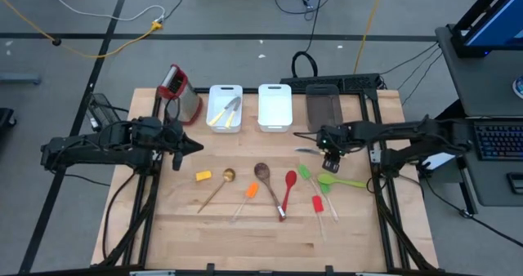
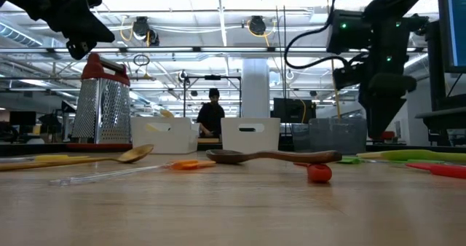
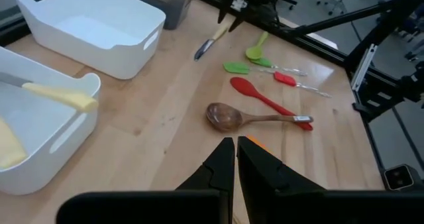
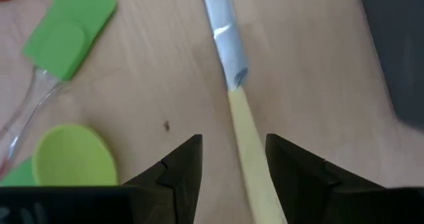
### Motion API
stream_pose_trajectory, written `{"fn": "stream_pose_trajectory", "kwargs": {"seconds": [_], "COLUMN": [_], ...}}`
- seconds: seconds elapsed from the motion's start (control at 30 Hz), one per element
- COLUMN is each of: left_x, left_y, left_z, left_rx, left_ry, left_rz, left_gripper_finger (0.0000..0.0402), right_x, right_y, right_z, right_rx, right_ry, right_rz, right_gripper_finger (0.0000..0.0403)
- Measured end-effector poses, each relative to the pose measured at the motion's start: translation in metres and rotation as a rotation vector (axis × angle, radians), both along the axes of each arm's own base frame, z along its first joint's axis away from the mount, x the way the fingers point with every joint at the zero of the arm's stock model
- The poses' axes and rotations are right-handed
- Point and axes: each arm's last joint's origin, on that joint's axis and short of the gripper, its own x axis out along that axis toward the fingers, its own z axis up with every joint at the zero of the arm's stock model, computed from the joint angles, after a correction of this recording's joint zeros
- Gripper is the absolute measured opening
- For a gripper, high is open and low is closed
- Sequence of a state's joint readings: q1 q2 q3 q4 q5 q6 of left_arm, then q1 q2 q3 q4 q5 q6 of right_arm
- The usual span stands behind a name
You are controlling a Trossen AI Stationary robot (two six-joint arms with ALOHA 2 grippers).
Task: Pick & Place Kitchen Items
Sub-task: Put the yellow knife into the left white bin
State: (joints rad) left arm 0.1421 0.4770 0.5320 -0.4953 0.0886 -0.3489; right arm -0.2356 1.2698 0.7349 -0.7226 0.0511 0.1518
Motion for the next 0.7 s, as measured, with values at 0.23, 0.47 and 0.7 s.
{"fn": "stream_pose_trajectory", "kwargs": {"seconds": [0.23,0.47,0.7], "left_x": [0.000,0.000,0.000], "left_y": [-0.001,-0.001,-0.001], "left_z": [0.000,0.000,0.000], "left_rx": [-0.028,-0.032,-0.018], "left_ry": [-0.002,-0.002,-0.002], "left_rz": [-0.020,-0.032,-0.038], "left_gripper_finger": [0.0021,0.0021,0.0021], "right_x": [0.002,0.008,0.018], "right_y": [-0.005,-0.006,-0.009], "right_z": [-0.009,-0.021,-0.038], "right_rx": [0.008,0.013,0.019], "right_ry": [0.050,0.099,0.125], "right_rz": [0.005,0.039,0.039], "right_gripper_finger": [0.0160,0.0160,0.0159]}}
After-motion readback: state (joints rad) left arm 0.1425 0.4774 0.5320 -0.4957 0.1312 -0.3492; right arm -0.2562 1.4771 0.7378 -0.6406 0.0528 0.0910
